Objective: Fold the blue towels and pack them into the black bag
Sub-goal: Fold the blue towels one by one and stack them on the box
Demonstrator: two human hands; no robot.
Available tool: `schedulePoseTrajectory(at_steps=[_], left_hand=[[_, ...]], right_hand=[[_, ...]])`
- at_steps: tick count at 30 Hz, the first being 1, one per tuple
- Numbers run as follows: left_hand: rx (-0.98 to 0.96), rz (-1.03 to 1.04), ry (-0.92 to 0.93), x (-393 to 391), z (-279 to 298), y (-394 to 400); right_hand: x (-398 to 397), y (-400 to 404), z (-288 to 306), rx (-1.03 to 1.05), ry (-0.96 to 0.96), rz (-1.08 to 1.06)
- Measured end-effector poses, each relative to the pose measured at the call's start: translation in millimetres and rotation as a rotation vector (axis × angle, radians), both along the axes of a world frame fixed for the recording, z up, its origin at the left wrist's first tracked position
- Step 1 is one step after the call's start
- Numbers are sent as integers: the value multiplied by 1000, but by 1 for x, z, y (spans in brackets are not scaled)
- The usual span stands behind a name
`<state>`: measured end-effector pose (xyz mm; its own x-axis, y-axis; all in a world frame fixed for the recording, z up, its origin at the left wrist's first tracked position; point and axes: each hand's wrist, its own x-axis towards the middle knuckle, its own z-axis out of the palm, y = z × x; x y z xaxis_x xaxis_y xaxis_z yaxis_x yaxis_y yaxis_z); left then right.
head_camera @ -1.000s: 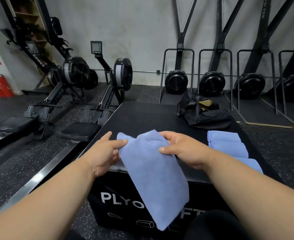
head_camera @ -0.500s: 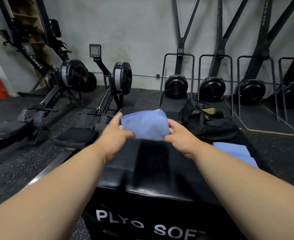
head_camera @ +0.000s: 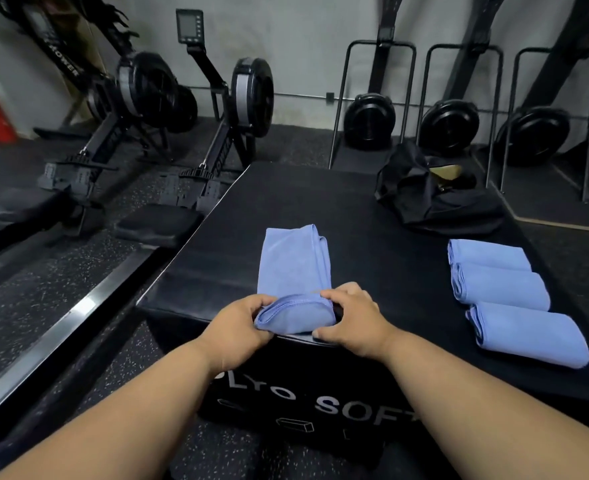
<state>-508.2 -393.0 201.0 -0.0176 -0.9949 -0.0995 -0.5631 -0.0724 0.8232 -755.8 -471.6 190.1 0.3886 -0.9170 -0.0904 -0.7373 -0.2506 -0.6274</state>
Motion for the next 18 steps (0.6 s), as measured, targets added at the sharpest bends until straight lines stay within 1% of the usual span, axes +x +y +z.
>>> schedulePoseTrajectory(at_steps=[6,11,13,15,16,18], left_hand=[[8,-17,1,-2,-5,5],[-21,-43,-76,-3,-5,14],[-32,-34,-70,-5,-7,17],[-30,0,-22,-5,-9,18],[-25,17,2,-5,-10,18],[-24,37,39,-2,-12,17]], right_hand=[[-2,6,-17,-157,7,99],[-16,18,-36,-363,40,157],[-17,23,-35,-347,36,200],[-17,28,-29,-267,-36,225],[-16,29,-25,-227,-106,219],[-14,22,-18,-89,-323,141]])
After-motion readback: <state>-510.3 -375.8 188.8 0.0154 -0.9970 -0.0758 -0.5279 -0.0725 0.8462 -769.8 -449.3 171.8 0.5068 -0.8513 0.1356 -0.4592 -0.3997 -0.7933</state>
